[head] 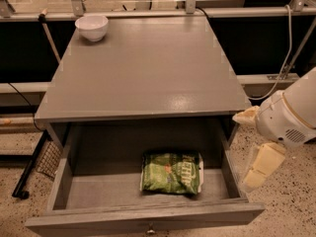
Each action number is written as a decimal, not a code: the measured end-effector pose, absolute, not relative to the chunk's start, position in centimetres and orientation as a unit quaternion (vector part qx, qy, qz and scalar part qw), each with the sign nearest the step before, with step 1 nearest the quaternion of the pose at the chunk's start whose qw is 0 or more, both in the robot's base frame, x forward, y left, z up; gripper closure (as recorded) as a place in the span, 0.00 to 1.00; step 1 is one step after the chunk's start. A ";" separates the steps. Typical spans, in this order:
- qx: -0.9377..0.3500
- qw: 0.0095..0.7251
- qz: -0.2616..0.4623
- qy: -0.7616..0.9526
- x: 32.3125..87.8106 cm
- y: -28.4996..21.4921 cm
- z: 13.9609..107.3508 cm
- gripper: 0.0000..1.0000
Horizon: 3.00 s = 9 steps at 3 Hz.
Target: Pick green jalapeno chip bag from top drawer and place on counter
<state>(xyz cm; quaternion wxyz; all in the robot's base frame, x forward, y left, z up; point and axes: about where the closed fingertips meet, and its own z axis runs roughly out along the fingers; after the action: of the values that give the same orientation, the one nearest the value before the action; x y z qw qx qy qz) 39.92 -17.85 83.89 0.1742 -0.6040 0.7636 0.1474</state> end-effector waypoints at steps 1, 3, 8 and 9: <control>-0.604 0.174 0.147 0.764 39.9 -17.9 83.9 0.00; -0.618 0.202 0.188 0.736 41.8 -16.5 77.6 0.00; -0.609 0.250 0.175 0.732 47.6 -11.7 68.4 0.00; -0.603 0.244 0.177 0.738 47.6 -11.2 67.1 0.00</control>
Offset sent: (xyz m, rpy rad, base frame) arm 0.0196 0.0120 -0.0799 0.1340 -0.0016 0.0580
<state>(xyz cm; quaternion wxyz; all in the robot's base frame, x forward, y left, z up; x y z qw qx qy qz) 47.64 -11.21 67.13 0.2445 -0.6033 0.7381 0.1773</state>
